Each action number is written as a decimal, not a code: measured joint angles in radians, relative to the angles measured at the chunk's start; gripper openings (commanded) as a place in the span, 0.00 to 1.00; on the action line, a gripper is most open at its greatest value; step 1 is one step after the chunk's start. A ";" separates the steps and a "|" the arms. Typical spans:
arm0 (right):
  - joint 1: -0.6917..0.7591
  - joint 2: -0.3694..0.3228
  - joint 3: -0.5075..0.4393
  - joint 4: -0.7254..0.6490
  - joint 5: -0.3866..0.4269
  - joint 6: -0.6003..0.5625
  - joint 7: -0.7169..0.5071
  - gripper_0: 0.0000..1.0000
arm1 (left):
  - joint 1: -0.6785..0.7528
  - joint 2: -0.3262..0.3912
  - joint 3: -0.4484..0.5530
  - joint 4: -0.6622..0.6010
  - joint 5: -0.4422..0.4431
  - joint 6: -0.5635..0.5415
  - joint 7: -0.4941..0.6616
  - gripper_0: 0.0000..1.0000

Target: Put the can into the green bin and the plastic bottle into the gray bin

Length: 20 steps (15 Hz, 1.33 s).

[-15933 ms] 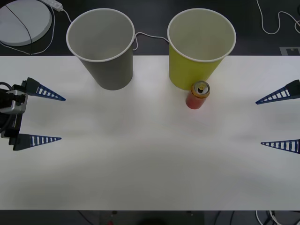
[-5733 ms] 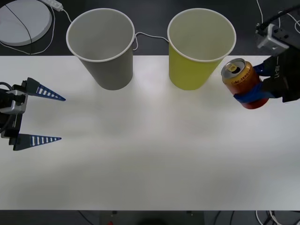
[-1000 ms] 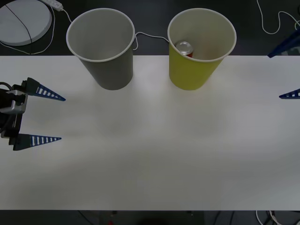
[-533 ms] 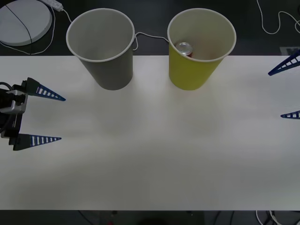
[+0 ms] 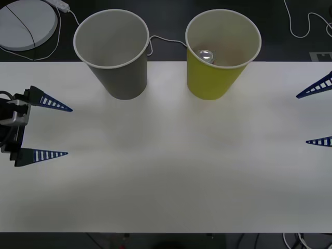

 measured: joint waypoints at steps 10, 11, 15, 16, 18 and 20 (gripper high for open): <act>0.093 0.133 -0.070 -0.003 0.086 0.000 0.077 1.00 | 0.000 0.000 0.000 0.000 0.000 0.000 0.000 1.00; 0.102 0.145 -0.076 -0.004 0.087 0.000 0.088 1.00 | 0.000 0.000 0.000 0.000 0.000 0.000 0.000 1.00; 0.119 0.173 -0.080 -0.007 0.088 0.000 0.122 1.00 | 0.000 0.000 0.000 0.000 0.000 0.000 0.000 1.00; 0.121 0.177 -0.080 -0.008 0.088 0.000 0.130 1.00 | 0.000 0.000 0.000 0.000 0.000 0.000 0.000 1.00; 0.129 0.181 -0.080 -0.008 0.089 0.000 0.146 1.00 | 0.000 0.000 0.000 0.000 0.000 0.000 0.000 1.00; 0.130 0.181 -0.080 -0.008 0.089 0.000 0.150 1.00 | 0.000 0.000 0.000 0.000 0.000 0.000 0.000 1.00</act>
